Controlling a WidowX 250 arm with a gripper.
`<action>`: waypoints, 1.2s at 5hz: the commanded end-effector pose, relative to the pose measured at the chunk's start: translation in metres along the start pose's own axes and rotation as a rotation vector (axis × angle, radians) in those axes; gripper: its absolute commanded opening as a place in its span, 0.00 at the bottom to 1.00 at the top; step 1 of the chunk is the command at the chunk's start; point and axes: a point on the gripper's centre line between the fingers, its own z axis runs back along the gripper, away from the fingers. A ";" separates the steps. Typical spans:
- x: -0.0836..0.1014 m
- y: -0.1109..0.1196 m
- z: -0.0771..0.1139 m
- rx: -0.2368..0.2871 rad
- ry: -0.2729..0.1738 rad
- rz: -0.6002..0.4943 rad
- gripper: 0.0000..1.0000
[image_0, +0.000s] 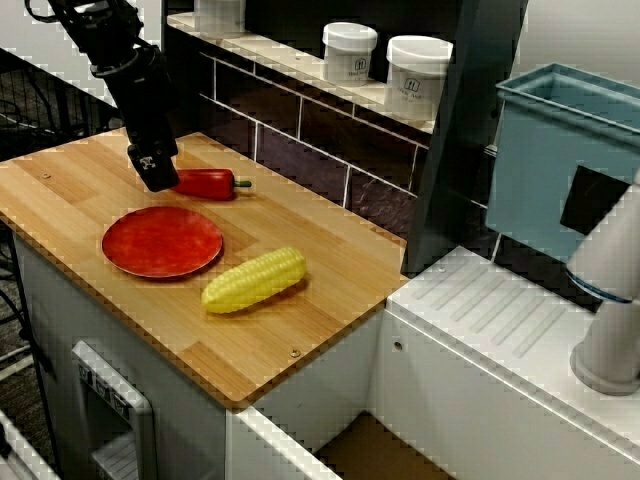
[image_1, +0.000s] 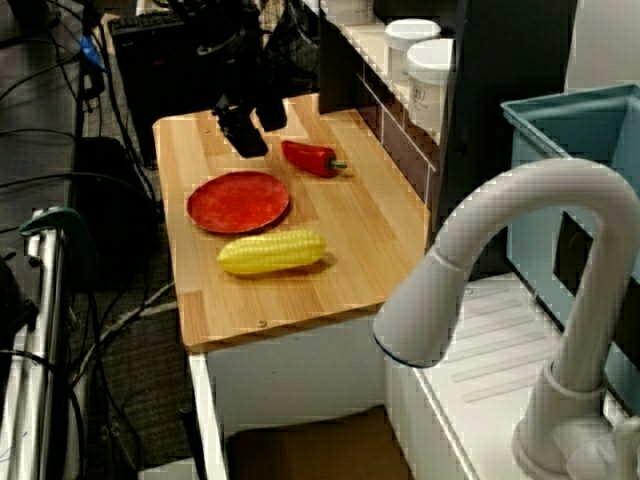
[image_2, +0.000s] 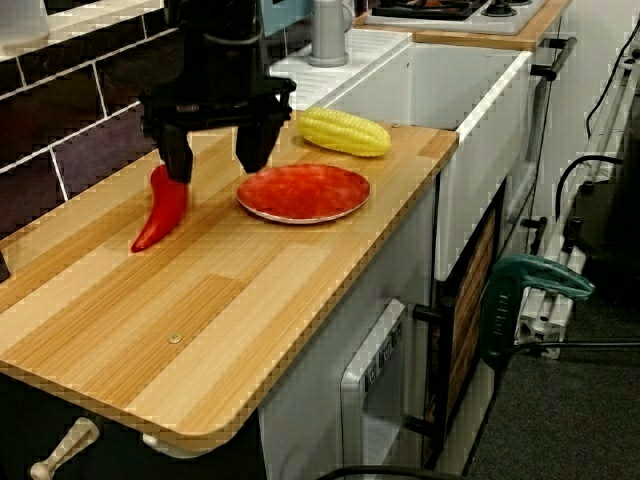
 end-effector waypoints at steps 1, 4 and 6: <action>0.018 0.024 0.018 0.095 -0.076 -0.031 1.00; 0.023 0.039 -0.002 0.095 -0.066 -0.030 1.00; 0.028 0.042 -0.012 0.041 -0.011 -0.053 1.00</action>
